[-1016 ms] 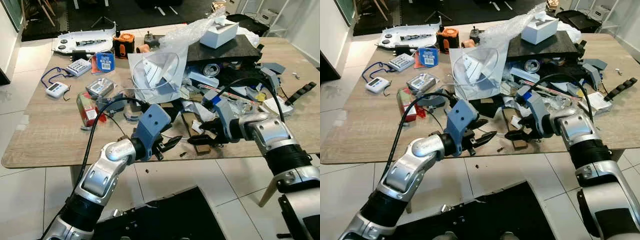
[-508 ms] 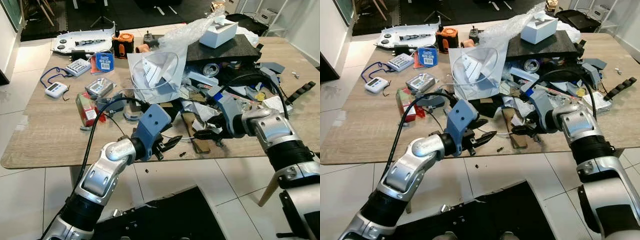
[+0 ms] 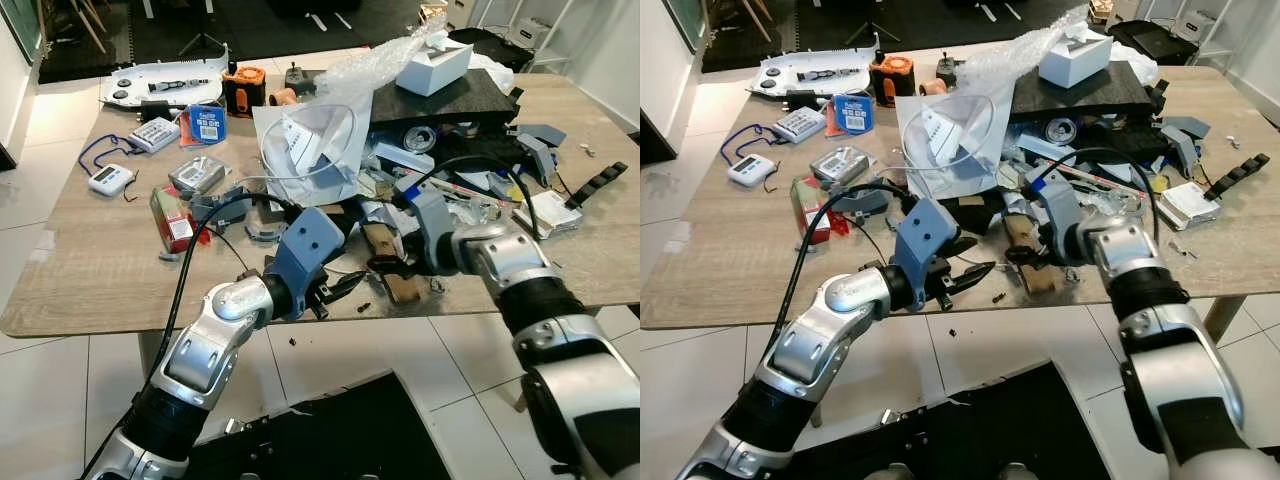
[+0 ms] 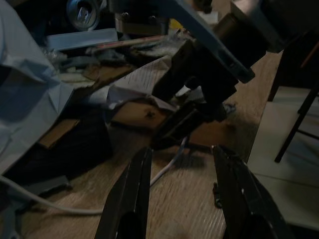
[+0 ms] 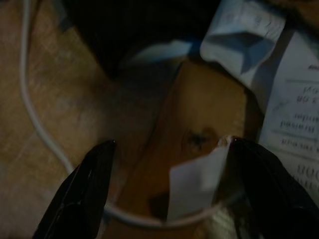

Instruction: Picking trash to rubbish bin

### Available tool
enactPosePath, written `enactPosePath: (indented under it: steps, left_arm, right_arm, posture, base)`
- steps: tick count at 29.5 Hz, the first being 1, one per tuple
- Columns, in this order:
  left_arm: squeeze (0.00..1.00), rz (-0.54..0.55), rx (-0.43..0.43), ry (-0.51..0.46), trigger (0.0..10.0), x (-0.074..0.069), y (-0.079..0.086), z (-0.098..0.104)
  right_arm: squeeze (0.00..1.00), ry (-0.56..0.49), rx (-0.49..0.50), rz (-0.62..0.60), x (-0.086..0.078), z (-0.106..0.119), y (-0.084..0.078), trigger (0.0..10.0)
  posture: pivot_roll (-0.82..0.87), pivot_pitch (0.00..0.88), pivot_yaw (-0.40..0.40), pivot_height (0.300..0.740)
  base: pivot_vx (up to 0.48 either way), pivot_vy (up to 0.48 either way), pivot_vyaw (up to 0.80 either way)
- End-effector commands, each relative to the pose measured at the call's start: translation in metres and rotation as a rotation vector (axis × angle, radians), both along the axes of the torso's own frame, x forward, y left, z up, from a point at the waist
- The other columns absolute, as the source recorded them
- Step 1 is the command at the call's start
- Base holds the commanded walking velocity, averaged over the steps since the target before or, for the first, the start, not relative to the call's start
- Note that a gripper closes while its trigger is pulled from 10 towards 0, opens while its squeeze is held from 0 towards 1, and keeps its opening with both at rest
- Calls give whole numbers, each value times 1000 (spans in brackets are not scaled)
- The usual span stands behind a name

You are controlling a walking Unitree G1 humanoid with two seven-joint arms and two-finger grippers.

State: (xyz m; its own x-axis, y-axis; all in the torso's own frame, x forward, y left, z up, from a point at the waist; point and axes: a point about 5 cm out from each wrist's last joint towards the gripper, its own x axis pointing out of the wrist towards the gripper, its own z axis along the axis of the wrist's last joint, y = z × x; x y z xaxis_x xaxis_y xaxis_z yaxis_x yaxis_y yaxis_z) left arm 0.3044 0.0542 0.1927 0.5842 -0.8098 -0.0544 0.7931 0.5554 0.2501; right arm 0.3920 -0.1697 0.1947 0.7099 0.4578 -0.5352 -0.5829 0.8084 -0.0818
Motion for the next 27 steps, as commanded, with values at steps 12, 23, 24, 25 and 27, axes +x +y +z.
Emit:
enactPosePath:
  steps: [12,23,24,25,27]
  left_arm:
    - [0,-10,13,10,10000,-2,-3,-5]
    - [0,-20,13,13,10000,-2,-6,-5]
    - [0,-20,13,13,10000,-2,-6,-5]
    - [0,-21,14,13,10000,-2,-6,-5]
    - [0,-20,14,13,10000,-2,-6,-5]
  right_arm:
    - [0,75,-56,-26,0,-22,13,10000]
    - [0,94,-108,-63,0,-24,3,0]
    - [0,94,-108,-63,0,-24,3,0]
    - [0,98,-101,-63,0,-24,3,0]
    - [0,105,-95,-66,-1,-25,4,0]
  posture:
    - [58,204,-33,740]
    - [53,207,-35,740]
    - [53,207,-35,740]
    - [53,207,-35,740]
    - [53,205,-37,740]
  base:
    - [0,0,0]
    - [0,0,0]
    - [0,0,0]
    - [0,0,0]
    - [0,0,0]
